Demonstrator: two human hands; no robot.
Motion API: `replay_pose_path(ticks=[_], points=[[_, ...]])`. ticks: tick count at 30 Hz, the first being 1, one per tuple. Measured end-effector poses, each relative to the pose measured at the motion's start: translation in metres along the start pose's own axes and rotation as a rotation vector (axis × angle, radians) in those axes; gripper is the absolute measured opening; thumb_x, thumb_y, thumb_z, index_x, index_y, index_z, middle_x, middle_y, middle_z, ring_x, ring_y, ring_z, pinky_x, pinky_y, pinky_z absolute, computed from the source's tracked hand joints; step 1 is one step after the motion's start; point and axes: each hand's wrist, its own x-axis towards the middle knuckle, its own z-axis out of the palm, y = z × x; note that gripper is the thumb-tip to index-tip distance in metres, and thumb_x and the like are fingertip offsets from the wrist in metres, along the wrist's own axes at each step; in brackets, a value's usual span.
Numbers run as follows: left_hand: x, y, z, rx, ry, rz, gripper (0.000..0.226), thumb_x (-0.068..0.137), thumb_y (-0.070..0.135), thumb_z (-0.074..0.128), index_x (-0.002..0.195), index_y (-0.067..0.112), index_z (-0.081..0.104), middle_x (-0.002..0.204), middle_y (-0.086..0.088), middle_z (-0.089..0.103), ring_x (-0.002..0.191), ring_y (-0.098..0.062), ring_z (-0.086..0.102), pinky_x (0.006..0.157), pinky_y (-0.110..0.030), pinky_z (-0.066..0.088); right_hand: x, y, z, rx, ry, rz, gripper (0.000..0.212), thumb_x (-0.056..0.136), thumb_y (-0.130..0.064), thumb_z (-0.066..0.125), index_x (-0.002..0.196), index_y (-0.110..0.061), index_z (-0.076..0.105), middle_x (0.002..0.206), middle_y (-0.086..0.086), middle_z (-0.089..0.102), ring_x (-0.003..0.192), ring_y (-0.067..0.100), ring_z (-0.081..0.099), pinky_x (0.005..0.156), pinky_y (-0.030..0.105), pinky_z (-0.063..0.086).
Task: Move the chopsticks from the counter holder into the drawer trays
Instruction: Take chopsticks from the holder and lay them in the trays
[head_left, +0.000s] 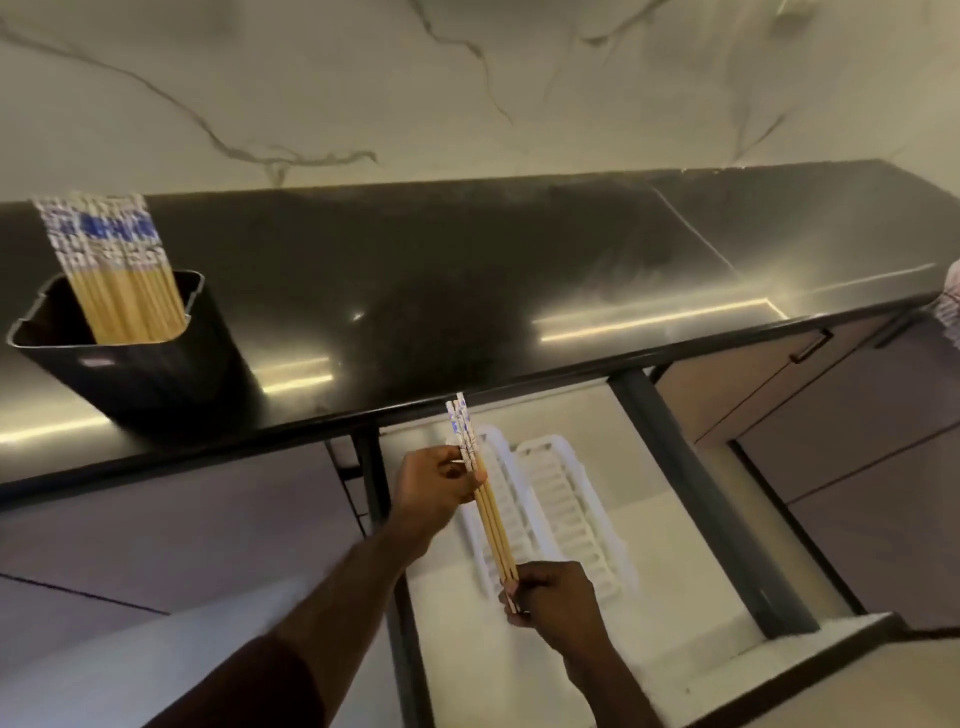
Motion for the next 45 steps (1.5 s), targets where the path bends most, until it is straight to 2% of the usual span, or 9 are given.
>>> replay_pose_path(ticks=[5,9,13,16,21,24,28,42,45], points=[[0.035,-0.052,0.028,0.239,0.044,-0.060,0.031,0.077,0.004,0.077,0.107,0.010,0.071,0.096,-0.002,0.076,0.088,-0.014,0.072,0.085,-0.034,0.058,0.046,0.013,-0.012,-0.271,0.034,0.017,0.025,0.079,-0.005,0.064,0.063,-0.018,0.078,0.061,0.000,0.073,0.062,0.019,0.070,0.069,0.038,0.061],[0.048,-0.086,0.039,0.656,0.044,-0.020,0.053,0.081,0.024,0.075,0.130,0.020,0.054,0.122,-0.004,0.065,0.114,-0.022,0.060,0.097,-0.036,0.051,0.069,0.018,-0.005,-0.361,0.020,0.093,0.018,0.081,-0.010,0.062,0.075,-0.012,0.079,0.067,0.001,0.075,0.070,0.019,0.072,0.076,0.037,0.060],[0.049,-0.110,0.043,1.057,-0.013,0.092,0.071,0.089,0.038,0.063,0.148,0.024,0.026,0.153,-0.006,0.037,0.145,-0.031,0.021,0.117,-0.051,0.011,0.086,0.025,0.002,-0.418,0.032,0.167,0.015,0.082,-0.015,0.066,0.084,-0.006,0.077,0.083,0.011,0.077,0.083,0.029,0.073,0.081,0.042,0.059],[0.046,-0.115,0.045,1.280,-0.110,0.197,0.074,0.096,0.046,0.048,0.152,0.024,0.006,0.162,-0.003,0.011,0.148,-0.031,-0.009,0.107,-0.052,-0.021,0.094,0.025,0.004,-0.467,0.028,0.202,0.015,0.082,-0.016,0.068,0.089,-0.004,0.074,0.088,0.012,0.076,0.083,0.030,0.073,0.081,0.043,0.060],[0.043,-0.119,0.047,1.580,-0.230,0.301,0.067,0.099,0.039,0.043,0.153,0.017,0.010,0.162,-0.007,0.003,0.145,-0.034,-0.017,0.101,-0.057,-0.030,0.103,0.013,0.009,-0.589,-0.060,0.280,0.016,0.087,-0.017,0.067,0.098,-0.005,0.066,0.087,0.010,0.073,0.058,0.024,0.073,0.056,0.037,0.063],[0.042,-0.119,0.048,1.642,-0.265,0.334,0.064,0.097,0.038,0.047,0.151,0.015,0.021,0.161,-0.009,0.013,0.147,-0.036,-0.011,0.107,-0.059,-0.024,0.105,0.005,0.014,-0.722,-0.122,0.245,0.020,0.089,-0.015,0.064,0.106,-0.004,0.061,0.096,0.012,0.069,0.062,0.027,0.073,0.055,0.036,0.062],[0.040,-0.119,0.053,1.632,-0.282,0.310,0.066,0.098,0.050,0.040,0.152,0.021,0.017,0.162,-0.004,0.013,0.147,-0.033,-0.013,0.109,-0.055,-0.023,0.105,0.002,0.019,-0.877,-0.214,0.255,0.038,0.092,-0.016,0.060,0.127,-0.003,0.050,0.122,0.015,0.061,0.096,0.036,0.070,0.075,0.040,0.062],[0.030,-0.064,0.038,1.471,-0.318,0.309,0.058,0.098,0.046,0.038,0.150,0.026,0.021,0.161,-0.004,0.018,0.149,-0.032,-0.003,0.109,-0.052,-0.020,0.071,-0.040,-0.001,-0.716,-0.113,0.046,0.044,0.090,-0.012,0.056,0.133,-0.021,0.054,0.126,0.008,0.059,0.084,0.032,0.072,0.063,0.042,0.063],[0.024,-0.027,0.024,1.331,-0.202,0.346,0.051,0.099,0.030,0.044,0.148,0.024,0.030,0.158,-0.004,0.027,0.149,-0.030,0.006,0.113,-0.046,-0.012,0.056,-0.075,0.000,-0.659,-0.029,-0.151,0.037,0.092,-0.018,0.057,0.129,-0.021,0.057,0.125,0.005,0.064,0.094,0.028,0.070,0.082,0.042,0.060]])
